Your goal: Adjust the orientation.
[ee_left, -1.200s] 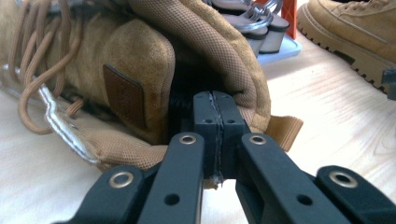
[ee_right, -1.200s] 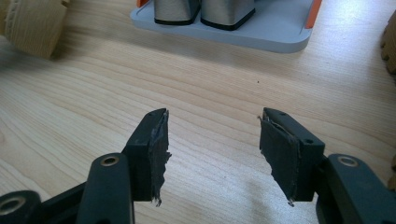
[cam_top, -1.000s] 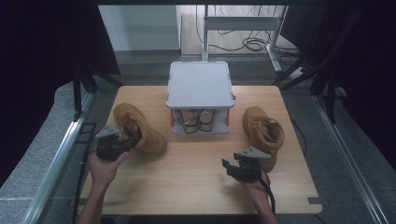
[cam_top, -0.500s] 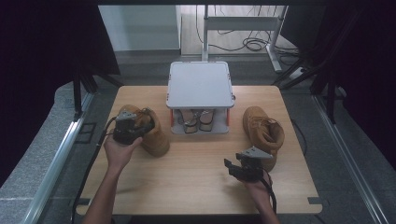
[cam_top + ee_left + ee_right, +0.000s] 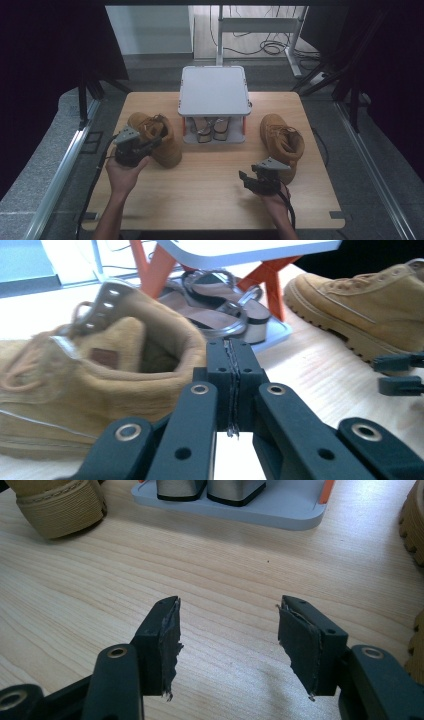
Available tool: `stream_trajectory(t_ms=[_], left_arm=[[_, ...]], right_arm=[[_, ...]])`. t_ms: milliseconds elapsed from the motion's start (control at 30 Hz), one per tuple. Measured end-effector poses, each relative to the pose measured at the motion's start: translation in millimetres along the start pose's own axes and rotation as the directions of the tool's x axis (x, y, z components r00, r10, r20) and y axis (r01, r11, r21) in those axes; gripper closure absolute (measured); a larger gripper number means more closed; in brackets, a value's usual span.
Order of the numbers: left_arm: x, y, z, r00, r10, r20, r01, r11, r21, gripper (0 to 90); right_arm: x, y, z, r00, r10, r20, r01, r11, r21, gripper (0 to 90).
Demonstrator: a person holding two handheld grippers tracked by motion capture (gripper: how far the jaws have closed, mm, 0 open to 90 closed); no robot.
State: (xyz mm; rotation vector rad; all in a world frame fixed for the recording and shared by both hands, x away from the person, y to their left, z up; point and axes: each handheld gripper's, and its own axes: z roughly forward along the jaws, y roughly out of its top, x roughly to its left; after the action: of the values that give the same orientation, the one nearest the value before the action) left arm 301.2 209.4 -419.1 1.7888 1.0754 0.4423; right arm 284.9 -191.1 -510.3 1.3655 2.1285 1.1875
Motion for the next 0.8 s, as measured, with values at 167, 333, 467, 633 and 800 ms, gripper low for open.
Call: stream_trajectory(t_ms=[167,333,467,633,800], left_arm=[[-15.3,-16.9,9.0,0.9996,0.025,-0.016,-0.025,0.9996,0.017,88.9],[-28.4,-34.3,29.9,0.9981,0.05,-0.037,-0.048,0.9967,0.066,88.8],[-37.0,-43.5,48.3,0.9964,0.075,-0.04,-0.071,0.9924,0.101,88.7],[-36.3,-47.6,65.1,0.9954,0.071,-0.064,-0.064,0.9926,0.103,88.6],[-31.2,-49.8,81.8,0.9935,0.059,-0.097,-0.049,0.9944,0.094,88.6]], right_arm=[[-1.2,0.0,-0.6,1.0,0.001,0.0,-0.001,1.0,-0.003,42.5],[-1.2,-0.8,0.2,1.0,0.001,0.001,-0.001,1.0,0.0,42.6],[-1.4,-1.4,1.2,1.0,-0.002,0.002,0.002,1.0,0.003,42.6],[-1.8,-1.6,1.0,1.0,0.0,0.004,0.0,1.0,0.003,42.6],[-1.5,-2.4,2.4,1.0,-0.003,0.004,0.003,1.0,0.008,42.6]])
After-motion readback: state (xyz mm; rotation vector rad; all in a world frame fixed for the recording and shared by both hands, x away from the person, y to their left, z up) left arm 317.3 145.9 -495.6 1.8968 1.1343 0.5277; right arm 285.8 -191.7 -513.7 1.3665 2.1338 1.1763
